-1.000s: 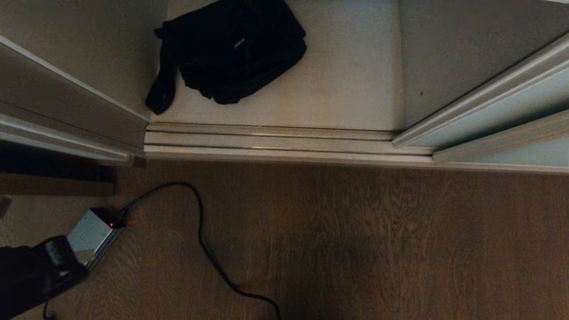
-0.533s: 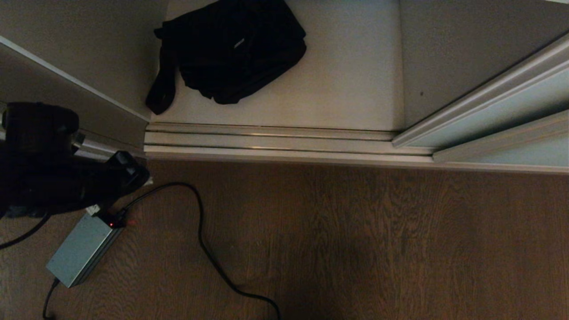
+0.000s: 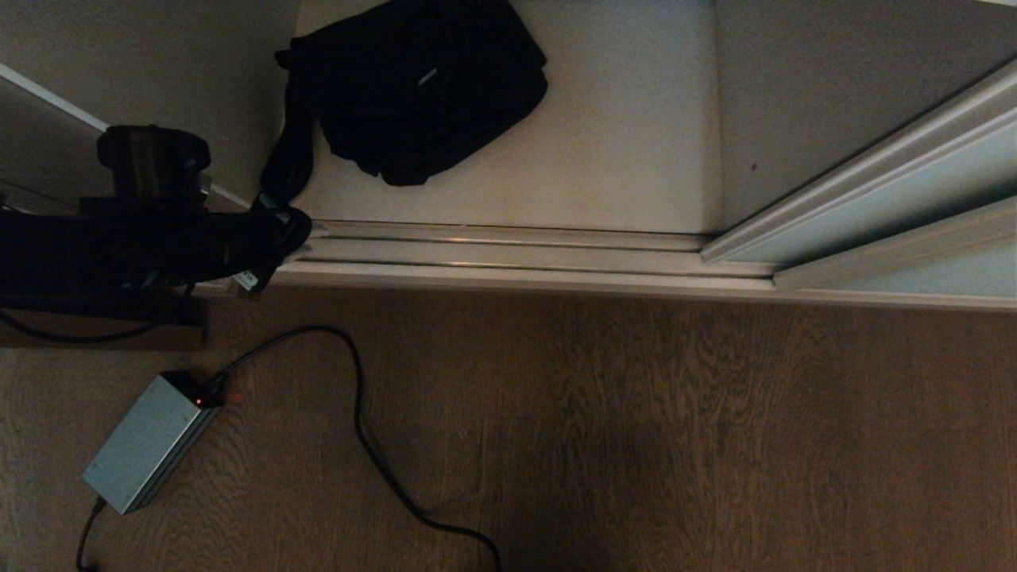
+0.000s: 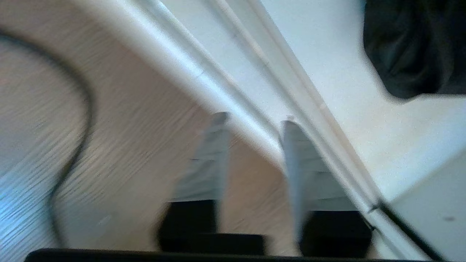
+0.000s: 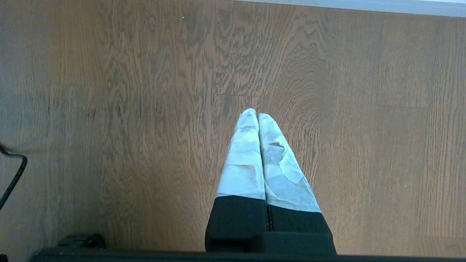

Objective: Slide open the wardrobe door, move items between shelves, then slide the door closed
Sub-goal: Place the bag on the higher shelf

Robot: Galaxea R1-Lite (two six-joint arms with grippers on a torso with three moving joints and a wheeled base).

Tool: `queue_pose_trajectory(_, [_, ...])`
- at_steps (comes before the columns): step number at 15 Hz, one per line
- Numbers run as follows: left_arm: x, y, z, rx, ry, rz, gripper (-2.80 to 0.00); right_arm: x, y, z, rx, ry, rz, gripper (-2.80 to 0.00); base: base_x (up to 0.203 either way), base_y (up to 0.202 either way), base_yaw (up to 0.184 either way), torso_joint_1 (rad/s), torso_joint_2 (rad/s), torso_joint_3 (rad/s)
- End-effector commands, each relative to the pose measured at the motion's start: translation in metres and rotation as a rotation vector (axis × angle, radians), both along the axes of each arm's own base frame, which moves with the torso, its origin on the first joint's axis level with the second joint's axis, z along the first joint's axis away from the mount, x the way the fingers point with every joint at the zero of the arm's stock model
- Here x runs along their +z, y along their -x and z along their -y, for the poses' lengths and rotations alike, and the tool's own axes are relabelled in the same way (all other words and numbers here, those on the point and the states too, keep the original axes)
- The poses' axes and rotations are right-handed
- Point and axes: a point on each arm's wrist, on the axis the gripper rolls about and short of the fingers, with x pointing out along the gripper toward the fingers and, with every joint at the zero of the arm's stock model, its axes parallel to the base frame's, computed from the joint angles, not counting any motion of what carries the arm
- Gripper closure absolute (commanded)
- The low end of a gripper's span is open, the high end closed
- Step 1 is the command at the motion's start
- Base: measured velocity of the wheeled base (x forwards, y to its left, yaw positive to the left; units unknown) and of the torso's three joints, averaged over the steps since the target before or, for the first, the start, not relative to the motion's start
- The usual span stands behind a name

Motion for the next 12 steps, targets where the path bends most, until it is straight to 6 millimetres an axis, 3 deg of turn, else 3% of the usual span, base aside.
queue_pose_trajectory(1, [-0.006, -0.026, 0.000, -0.058, 0.052, 0.030, -2.80, 0.000, 0.000, 0.000, 0.000, 0.000, 0.001, 0.00, 0.000, 0.000, 0.000, 0.000, 0.00, 0.000])
queue_pose_trajectory(6, [0.020, -0.051, 0.001, -0.143, 0.141, 0.147, -2.80, 0.000, 0.000, 0.000, 0.000, 0.000, -0.001, 0.00, 0.000, 0.000, 0.000, 0.000, 0.00, 0.000])
queue_pose_trajectory(12, [-0.009, -0.106, 0.003, -0.167, 0.136, 0.223, -2.80, 0.000, 0.000, 0.000, 0.000, 0.000, 0.000, 0.00, 0.000, 0.000, 0.000, 0.000, 0.00, 0.000])
